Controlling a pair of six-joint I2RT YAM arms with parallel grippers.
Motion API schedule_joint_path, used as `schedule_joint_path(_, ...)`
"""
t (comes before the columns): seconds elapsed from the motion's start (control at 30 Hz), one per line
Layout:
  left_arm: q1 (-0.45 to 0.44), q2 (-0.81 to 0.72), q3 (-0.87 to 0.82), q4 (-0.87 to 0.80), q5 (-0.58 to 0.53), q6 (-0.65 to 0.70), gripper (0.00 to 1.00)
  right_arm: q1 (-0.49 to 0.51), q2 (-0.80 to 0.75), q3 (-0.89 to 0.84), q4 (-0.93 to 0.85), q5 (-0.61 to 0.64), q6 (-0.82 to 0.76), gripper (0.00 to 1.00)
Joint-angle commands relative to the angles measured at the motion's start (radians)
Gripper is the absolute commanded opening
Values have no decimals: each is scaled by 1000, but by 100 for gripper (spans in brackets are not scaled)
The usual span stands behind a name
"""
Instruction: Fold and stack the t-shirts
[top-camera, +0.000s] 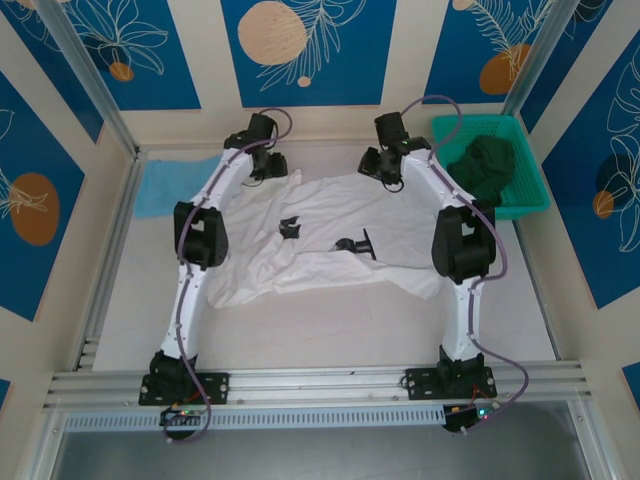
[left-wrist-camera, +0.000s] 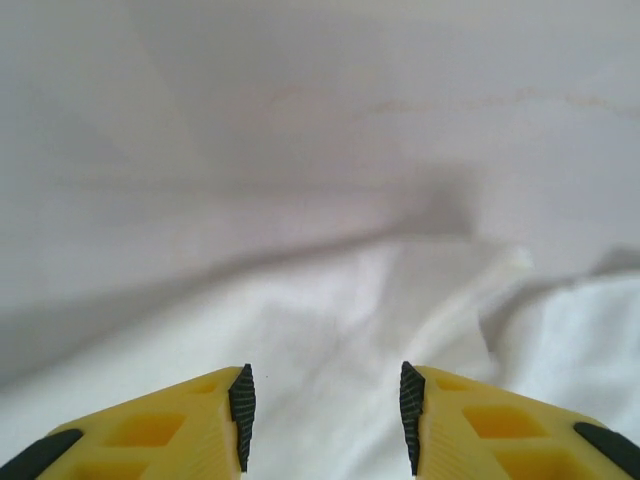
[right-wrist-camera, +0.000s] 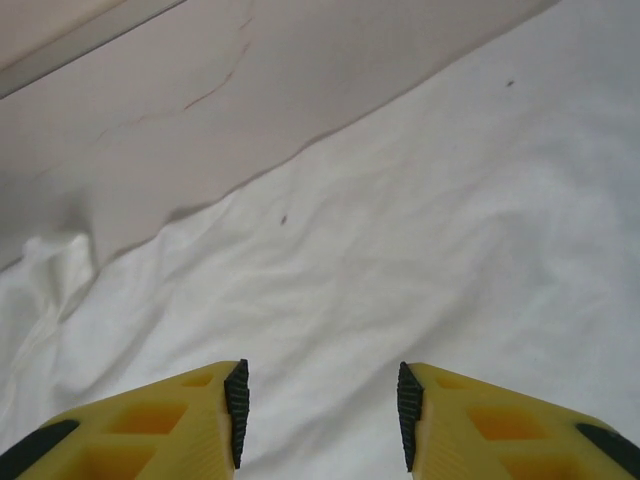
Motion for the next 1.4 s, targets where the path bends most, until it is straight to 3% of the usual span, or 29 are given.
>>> schedule_joint_path(0.0, -15, -239, -289, 60, -53, -49, 40, -7, -38, -132, 8, -55, -37, 45)
schedule_joint_path(0.2, -34, -418, -701, 167, -82, -146, 31, -9, -53, -265, -33, -65, -13, 44)
schedule_joint_path(0.37, -39, -428, -823, 185, -124, -203, 29, -5, -33, -297, -47, -95, 1, 44)
schedule_joint_path(0.53, -35, -347, -786, 161, -141, -206, 29, -9, 20, -273, -60, -93, 23, 44)
schedule_joint_path(0.73, -31, -204, -610, 99, -141, -181, 29, -42, 83, -221, -71, -93, 64, 44)
schedule_joint_path(1.07, -31, 103, -54, -118, -95, -125, 31, -73, 192, -1, -147, -43, 85, 48)
schedule_joint_path(1.23, -43, 7, -24, -121, -49, -126, 44, -37, 80, 54, -172, -1, 46, 55)
schedule_joint_path(1.37, -55, -178, -158, -62, -21, -140, 56, -1, -152, -109, -117, 39, 52, 59)
